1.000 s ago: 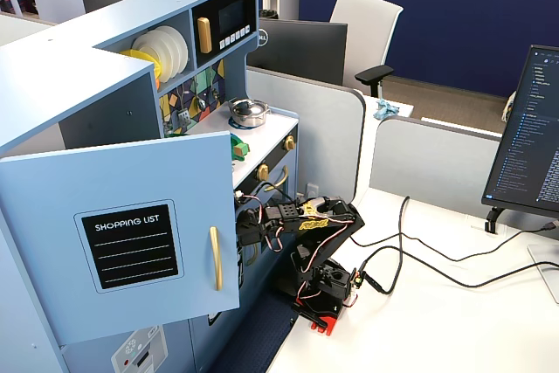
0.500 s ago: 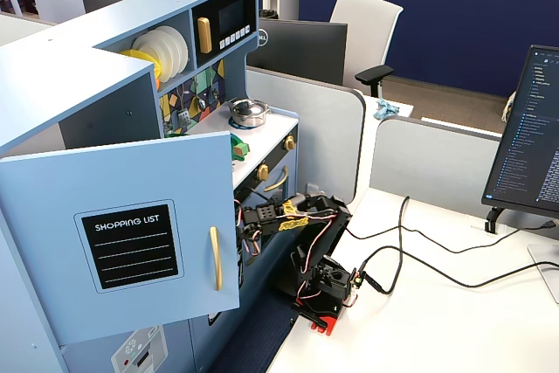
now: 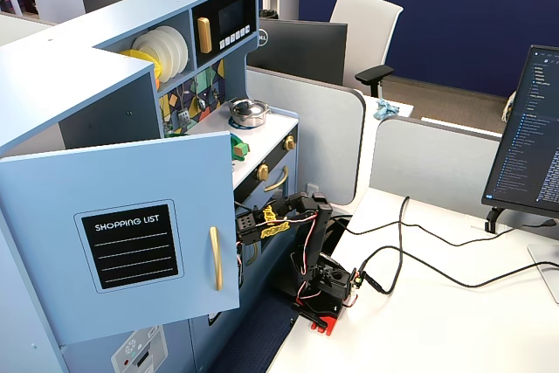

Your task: Pick up the green pineapple from the left cabinet and place it in the green recipient

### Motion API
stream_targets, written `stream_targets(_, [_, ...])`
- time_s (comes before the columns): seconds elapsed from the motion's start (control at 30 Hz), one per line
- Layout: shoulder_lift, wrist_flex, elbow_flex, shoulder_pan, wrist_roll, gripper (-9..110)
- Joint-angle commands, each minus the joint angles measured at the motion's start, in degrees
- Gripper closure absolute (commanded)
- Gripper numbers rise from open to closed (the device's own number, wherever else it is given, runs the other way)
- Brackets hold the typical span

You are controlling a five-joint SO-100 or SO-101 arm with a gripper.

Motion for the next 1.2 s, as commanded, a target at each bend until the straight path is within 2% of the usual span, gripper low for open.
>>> stream_targets(0.0, [-2.0,-2.3,-7.4,-0.7,1.6,67])
stream_targets(0.97, [-21.4,2.5,-29.4,0.6,1.5,69])
stream_targets(1.1, [-23.6,4.0,-32.9,1.0,1.4,74])
stream_targets(1.17, [-24.2,5.6,-34.0,1.0,1.0,80])
